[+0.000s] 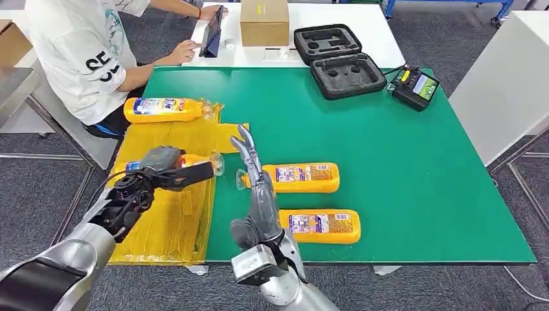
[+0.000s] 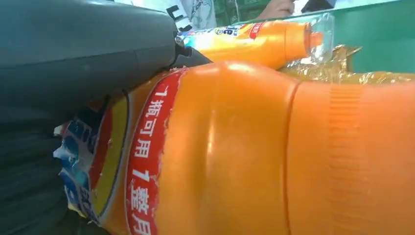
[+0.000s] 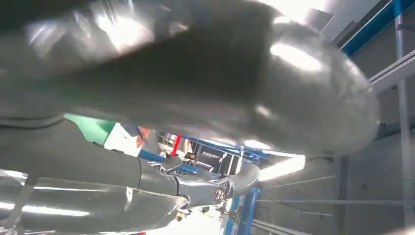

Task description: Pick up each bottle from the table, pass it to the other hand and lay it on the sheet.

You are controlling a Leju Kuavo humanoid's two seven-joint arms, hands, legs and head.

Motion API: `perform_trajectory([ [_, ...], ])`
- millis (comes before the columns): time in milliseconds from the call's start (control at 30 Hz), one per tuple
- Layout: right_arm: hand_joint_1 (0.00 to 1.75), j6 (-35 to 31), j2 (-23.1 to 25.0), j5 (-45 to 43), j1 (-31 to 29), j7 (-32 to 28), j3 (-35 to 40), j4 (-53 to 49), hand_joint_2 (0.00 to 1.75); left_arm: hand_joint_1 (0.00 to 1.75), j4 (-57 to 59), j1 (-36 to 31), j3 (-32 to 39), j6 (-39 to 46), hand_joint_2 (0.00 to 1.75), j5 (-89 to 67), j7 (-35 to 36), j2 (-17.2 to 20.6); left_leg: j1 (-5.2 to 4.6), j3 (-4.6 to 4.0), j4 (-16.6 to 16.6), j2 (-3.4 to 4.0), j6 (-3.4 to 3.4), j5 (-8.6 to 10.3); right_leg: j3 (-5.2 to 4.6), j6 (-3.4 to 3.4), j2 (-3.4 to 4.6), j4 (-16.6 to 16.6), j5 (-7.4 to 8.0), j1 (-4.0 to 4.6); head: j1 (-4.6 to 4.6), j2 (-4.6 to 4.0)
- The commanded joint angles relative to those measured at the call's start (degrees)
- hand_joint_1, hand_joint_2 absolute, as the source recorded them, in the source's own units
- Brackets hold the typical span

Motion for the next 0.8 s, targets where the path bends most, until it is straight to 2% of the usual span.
perform_trajectory([
  [33, 0.0, 1.52, 0.08, -0.38, -0.03, 0.41, -1.1, 1.1, 0.0, 1.66, 6.18, -0.38, 1.06, 0.47, 1.75, -1.65, 2.02, 0.16, 0.06, 0.2, -0.04, 0.05, -0.08, -0.09, 0.18, -0.07, 0.11, -0.06, -0.05, 0.05, -0.02, 0.0],
  [67, 0.0, 1.95, 0.34, -0.42, -0.37, 0.57, -1.34, 1.37, 0.0, 1.66, 6.48, 0.03, 1.6, 0.19, 1.75, -1.81, 2.04, 0.23, 0.03, 0.18, -0.07, 0.05, -0.06, -0.07, 0.17, -0.05, 0.11, -0.06, -0.04, 0.03, -0.02, 0.0],
  [100, 0.0, 2.12, 0.43, -0.43, -0.76, 0.6, -1.26, 1.77, 0.0, 1.59, 7.11, 0.07, 1.82, 0.36, 1.75, -1.86, 1.89, 0.22, 0.05, 0.21, -0.05, 0.08, -0.08, -0.09, 0.2, -0.07, 0.15, -0.07, -0.05, 0.04, -0.02, 0.0],
  [600, 0.0, 2.14, 0.47, -0.44, -0.82, 0.6, -1.24, 1.87, 0.0, 1.59, 7.19, -0.06, 1.87, 0.38, 1.75, -1.9, 1.81, 0.22, 0.03, 0.12, -0.03, 0.04, -0.08, -0.03, 0.12, -0.05, 0.08, -0.01, -0.02, 0.03, -0.02, 0.0],
  [700, 0.0, 2.22, 0.47, -0.45, -0.92, 0.61, -1.23, 2.07, 0.0, 1.43, 7.22, 0.36, 2.47, 0.51, 1.75, -1.74, 1.8, 0.1, 0.03, 0.12, -0.03, 0.03, -0.07, -0.03, 0.12, -0.05, 0.08, -0.02, -0.02, 0.03, -0.02, 0.0],
  [800, 0.0, 2.51, 0.55, -0.61, -1.21, 0.7, -1.21, 2.46, 0.0, 1.54, 7.15, 1.58, 2.87, 0.58, 1.75, -1.79, 1.52, 0.06, 0.02, 0.15, -0.05, 0.06, -0.07, -0.03, 0.14, -0.05, 0.11, -0.03, -0.02, 0.02, -0.02, 0.0],
])
